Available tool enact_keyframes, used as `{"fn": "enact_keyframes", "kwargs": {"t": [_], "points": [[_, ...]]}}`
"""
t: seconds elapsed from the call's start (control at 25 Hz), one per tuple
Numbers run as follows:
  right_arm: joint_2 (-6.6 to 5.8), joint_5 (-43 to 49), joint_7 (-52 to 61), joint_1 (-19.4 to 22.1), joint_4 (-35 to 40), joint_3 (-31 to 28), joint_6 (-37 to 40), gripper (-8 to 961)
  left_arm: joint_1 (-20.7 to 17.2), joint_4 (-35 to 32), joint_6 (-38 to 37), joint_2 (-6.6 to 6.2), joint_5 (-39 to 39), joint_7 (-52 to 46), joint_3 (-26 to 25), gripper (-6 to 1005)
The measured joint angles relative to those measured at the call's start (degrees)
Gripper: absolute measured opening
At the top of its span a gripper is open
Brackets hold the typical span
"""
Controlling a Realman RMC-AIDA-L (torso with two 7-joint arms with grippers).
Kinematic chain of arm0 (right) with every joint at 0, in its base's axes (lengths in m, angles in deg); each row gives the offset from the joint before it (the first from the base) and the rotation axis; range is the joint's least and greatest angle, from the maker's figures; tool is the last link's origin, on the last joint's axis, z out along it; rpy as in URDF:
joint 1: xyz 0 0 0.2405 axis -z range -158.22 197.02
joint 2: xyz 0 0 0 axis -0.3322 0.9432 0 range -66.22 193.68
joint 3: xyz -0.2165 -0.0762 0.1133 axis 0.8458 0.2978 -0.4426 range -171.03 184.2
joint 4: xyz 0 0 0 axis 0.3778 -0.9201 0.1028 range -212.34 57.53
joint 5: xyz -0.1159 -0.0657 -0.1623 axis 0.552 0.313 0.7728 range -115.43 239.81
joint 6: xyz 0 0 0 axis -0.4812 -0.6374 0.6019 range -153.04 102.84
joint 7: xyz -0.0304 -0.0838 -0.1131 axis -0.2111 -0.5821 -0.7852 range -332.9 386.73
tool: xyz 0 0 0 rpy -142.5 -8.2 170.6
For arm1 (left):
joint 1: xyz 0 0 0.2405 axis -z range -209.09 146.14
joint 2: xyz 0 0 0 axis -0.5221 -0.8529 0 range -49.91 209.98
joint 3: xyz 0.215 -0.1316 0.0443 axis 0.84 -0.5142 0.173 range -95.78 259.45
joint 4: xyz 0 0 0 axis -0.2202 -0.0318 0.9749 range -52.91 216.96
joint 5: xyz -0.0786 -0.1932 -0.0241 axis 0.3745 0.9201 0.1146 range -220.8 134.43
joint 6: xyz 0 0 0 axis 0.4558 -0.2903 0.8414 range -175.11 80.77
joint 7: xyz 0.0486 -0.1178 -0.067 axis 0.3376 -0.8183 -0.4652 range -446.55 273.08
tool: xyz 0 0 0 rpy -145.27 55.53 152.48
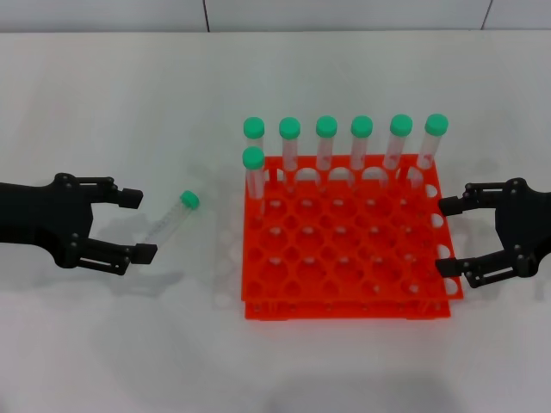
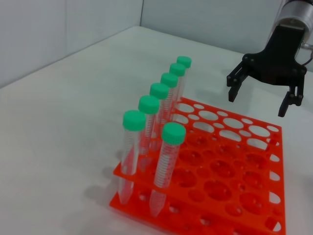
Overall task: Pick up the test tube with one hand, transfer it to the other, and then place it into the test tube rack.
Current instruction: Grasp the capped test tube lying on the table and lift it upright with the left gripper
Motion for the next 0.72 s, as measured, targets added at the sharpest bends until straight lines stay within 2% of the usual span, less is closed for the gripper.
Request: {"fn": "enact_keyframes", "kwargs": {"t": [0.32,0.52,0.72], "points": [[0.04,0.0,-0.4,0.0,0.0,-0.8,0.0,868,0.3,-1.2,-0.2,0.25,0.3,-5.0,0.0,887],[0.09,-0.2,-0.9,0.0,0.0,-2.1,0.1,868,-0.3,-8.1,-1.6,2.01,0.1,-15.4,1.7,887],[0.09,-0.2,-1.4,0.0,0.1,-2.2,0.1,869,-0.5,-15.0,-5.7,2.39,-0.1,-27.9,4.9,888]]}}
